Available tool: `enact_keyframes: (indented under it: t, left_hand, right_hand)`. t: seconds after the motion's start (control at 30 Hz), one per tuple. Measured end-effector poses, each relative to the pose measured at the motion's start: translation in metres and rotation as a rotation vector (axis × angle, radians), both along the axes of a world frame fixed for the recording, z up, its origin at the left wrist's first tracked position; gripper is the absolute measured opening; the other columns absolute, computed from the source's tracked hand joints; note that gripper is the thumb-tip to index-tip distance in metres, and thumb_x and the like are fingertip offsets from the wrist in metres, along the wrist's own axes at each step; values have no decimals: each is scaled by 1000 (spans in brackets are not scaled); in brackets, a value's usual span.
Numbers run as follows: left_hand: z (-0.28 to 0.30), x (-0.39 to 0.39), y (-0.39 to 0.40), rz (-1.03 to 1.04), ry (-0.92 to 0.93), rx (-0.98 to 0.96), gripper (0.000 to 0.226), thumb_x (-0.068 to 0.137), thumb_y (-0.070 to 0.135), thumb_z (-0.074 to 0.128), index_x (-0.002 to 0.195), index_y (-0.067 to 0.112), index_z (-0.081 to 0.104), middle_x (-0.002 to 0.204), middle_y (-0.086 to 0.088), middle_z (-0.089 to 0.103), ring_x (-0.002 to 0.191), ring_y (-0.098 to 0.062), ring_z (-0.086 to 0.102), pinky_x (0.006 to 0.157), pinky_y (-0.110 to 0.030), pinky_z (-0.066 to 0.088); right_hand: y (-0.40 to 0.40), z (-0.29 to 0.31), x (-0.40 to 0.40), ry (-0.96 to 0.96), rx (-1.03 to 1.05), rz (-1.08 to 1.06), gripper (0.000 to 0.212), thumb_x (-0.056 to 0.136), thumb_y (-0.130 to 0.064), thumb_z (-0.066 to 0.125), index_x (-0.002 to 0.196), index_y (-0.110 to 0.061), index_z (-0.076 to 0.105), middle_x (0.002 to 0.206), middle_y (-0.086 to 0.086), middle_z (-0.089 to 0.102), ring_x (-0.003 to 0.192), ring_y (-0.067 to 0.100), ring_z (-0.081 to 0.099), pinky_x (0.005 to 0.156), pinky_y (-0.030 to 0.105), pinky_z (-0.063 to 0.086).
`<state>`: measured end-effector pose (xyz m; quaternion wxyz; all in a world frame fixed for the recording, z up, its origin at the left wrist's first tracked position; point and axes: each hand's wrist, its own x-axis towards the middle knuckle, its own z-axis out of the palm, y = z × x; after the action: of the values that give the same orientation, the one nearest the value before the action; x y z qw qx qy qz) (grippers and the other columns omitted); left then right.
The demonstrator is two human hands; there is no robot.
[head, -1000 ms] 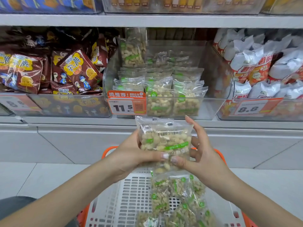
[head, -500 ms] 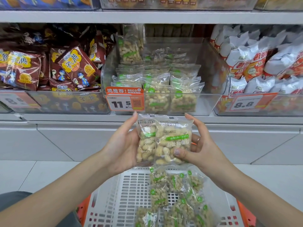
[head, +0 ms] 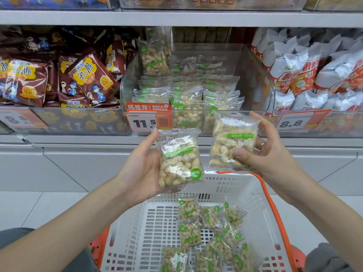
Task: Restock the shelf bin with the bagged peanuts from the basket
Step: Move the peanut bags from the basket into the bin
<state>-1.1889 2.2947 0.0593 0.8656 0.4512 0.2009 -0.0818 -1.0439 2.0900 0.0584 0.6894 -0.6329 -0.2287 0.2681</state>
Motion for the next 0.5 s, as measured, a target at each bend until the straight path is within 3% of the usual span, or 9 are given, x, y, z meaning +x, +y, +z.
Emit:
enact_keyframes:
  t: [0.2, 0.3, 0.33, 0.37, 0.43, 0.47, 0.5]
  left_hand:
    - [1, 3, -7, -22, -65, -42, 71, 81, 70, 34, 124, 21, 62, 127, -13, 61, 103, -29, 65, 81, -38, 55]
    - [-4, 6, -16, -73, -157, -32, 78, 70, 66, 62, 129, 16, 58, 135, -17, 54, 126, -36, 49, 105, -54, 37]
    - [-6, 7, -20, -78, -173, -12, 85, 64, 62, 72, 131, 12, 55, 136, -18, 53, 128, -37, 47, 107, -55, 34]
    - [-8, 9, -23, -64, -173, 23, 92, 58, 58, 79, 132, 9, 54, 134, -20, 54, 124, -37, 50, 104, -54, 39]
    - [-11, 12, -27, 17, -138, 135, 97, 48, 51, 88, 126, 2, 57, 118, -25, 62, 100, -34, 64, 79, -40, 57]
    - [-13, 12, -29, 62, -114, 179, 94, 46, 46, 90, 121, -1, 59, 110, -27, 65, 90, -32, 65, 69, -34, 58]
    - [-17, 13, -30, 99, -78, 190, 87, 48, 40, 90, 118, -2, 61, 107, -27, 66, 89, -32, 64, 70, -33, 56]
  right_hand:
    - [10, -9, -18, -21, -45, 94, 106, 51, -28, 84, 142, -39, 31, 100, 1, 74, 88, 22, 71, 69, 32, 59]
    - [20, -12, -33, -169, -81, 109, 94, 57, -40, 84, 138, -44, 35, 102, 12, 69, 98, 33, 64, 83, 43, 55]
    - [22, -13, -34, -218, -103, 96, 89, 60, -40, 81, 137, -43, 37, 102, 12, 66, 98, 31, 61, 83, 41, 54]
    - [22, -14, -33, -268, -136, 77, 85, 62, -39, 76, 138, -40, 38, 102, 8, 64, 97, 23, 60, 79, 32, 53]
    - [22, -13, -34, -380, -217, 62, 80, 62, -42, 72, 137, -40, 42, 113, -3, 58, 100, 7, 54, 73, 14, 43]
    - [22, -12, -35, -428, -252, 68, 77, 63, -44, 70, 135, -43, 43, 119, -6, 54, 104, 1, 51, 75, 9, 39]
    - [22, -10, -36, -453, -269, 83, 75, 64, -46, 68, 134, -44, 42, 123, -9, 51, 108, -3, 49, 78, 7, 38]
